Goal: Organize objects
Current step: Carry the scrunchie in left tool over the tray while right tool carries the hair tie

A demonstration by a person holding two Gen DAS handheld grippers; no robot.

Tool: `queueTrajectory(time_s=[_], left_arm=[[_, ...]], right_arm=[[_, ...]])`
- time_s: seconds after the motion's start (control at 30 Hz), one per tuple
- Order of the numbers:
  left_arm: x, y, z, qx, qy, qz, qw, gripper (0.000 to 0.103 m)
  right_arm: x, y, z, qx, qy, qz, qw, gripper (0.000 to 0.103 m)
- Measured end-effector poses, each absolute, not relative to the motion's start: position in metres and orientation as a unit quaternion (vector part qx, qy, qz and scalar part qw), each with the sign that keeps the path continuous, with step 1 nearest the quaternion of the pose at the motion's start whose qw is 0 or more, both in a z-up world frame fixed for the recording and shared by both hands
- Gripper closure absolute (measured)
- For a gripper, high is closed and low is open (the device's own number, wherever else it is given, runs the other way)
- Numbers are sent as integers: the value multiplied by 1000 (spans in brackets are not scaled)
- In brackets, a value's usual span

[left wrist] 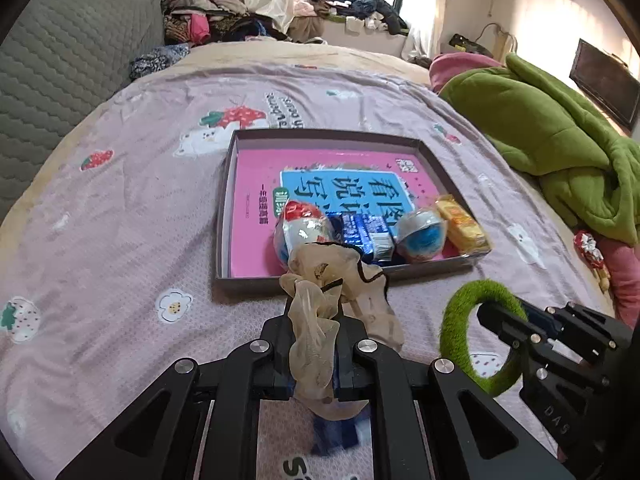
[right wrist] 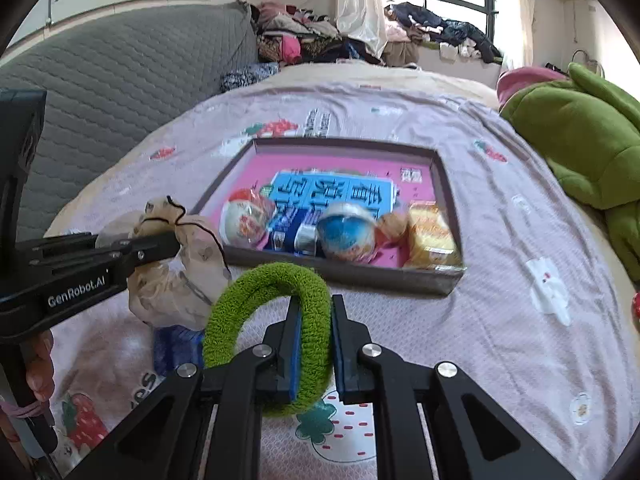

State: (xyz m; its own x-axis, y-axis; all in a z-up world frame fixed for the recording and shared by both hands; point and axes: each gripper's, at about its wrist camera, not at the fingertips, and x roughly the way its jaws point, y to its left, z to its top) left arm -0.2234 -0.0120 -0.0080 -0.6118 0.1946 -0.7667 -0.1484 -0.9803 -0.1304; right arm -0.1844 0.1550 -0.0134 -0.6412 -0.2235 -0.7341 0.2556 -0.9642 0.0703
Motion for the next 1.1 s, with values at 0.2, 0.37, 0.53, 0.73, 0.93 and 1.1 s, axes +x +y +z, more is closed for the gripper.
queueTrajectory(time_s=[0.2,0.37,0.53,0.73,0.93,1.1], left_arm=[[-209,-10,15,-417,-23,904,96,91],[-197,-9,36,-404,-20,910,96,91],[-180,-9,60,-387,-12,917,92,91],[-166,-10,87,-367,-11,926,86,91],[-160,-8,108,-351,-8,932,85,91],[-162,-5,122,-339,-4,937,83,91]], right_arm=[[-169,159,17,381,19,-915,131,90],[-158,159,42,360,22,-923,131,90],[-147,161,68,338,21,-932,130,90],[-138,164,95,316,19,-940,131,90],[-135,169,118,297,19,-946,128,90],[-136,175,133,286,19,-950,123,90]])
